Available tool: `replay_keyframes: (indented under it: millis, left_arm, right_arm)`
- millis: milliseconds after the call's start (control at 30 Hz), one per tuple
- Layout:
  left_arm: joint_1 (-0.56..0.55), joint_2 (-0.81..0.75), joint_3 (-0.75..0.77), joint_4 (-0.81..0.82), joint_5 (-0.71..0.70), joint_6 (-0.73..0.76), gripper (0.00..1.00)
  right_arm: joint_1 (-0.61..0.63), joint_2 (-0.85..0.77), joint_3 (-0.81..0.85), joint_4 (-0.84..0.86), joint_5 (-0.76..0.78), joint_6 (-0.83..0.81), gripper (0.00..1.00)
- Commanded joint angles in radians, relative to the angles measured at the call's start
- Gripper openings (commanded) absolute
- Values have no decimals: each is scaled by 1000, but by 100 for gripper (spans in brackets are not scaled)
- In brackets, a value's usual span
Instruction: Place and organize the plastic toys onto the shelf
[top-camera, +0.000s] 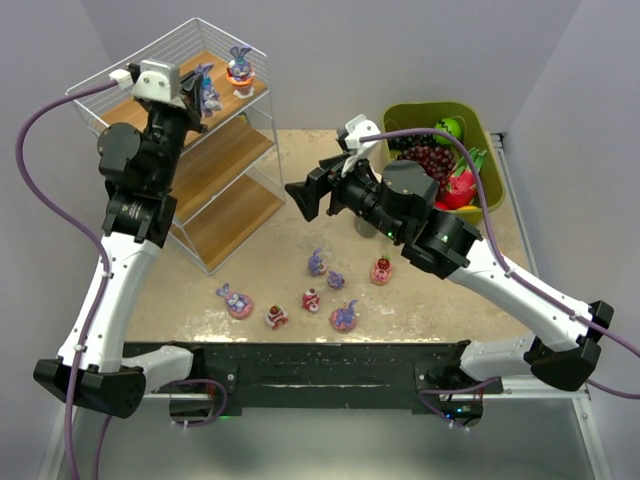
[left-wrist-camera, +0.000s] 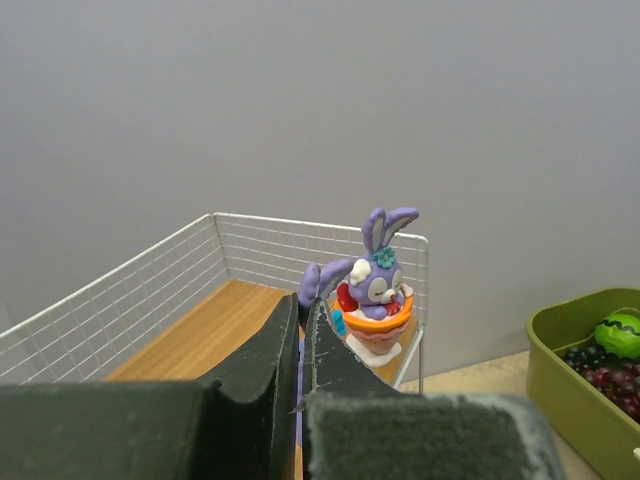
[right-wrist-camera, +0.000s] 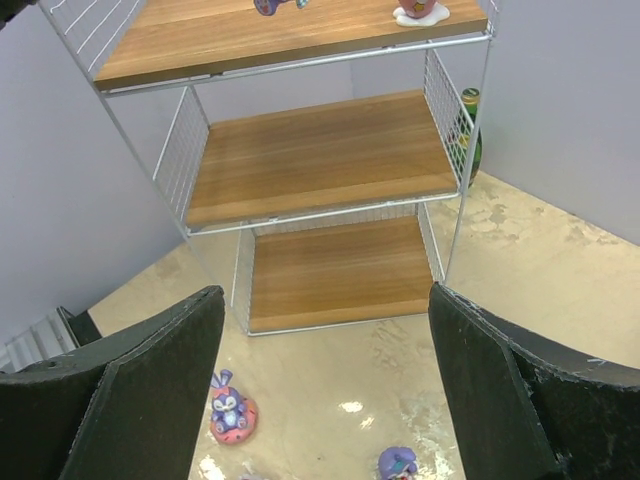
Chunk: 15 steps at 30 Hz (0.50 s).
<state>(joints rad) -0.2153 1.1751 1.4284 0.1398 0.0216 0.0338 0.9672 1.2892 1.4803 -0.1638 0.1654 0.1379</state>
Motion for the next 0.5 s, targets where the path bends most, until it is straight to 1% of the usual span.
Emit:
replay_keyframes:
  millis: [0, 133, 467]
  left_arm:
    - [8, -26, 6, 4, -64, -26, 0]
    - [8, -28, 1, -26, -86, -26, 0]
    - [8, -14, -22, -2, -112, -11, 0]
  right_arm:
    - [-10, -2, 0, 36, -12, -1, 86]
    - [-10, 1, -3, 41, -21, 6, 86]
    - [-16, 12, -2, 49, -40, 9, 86]
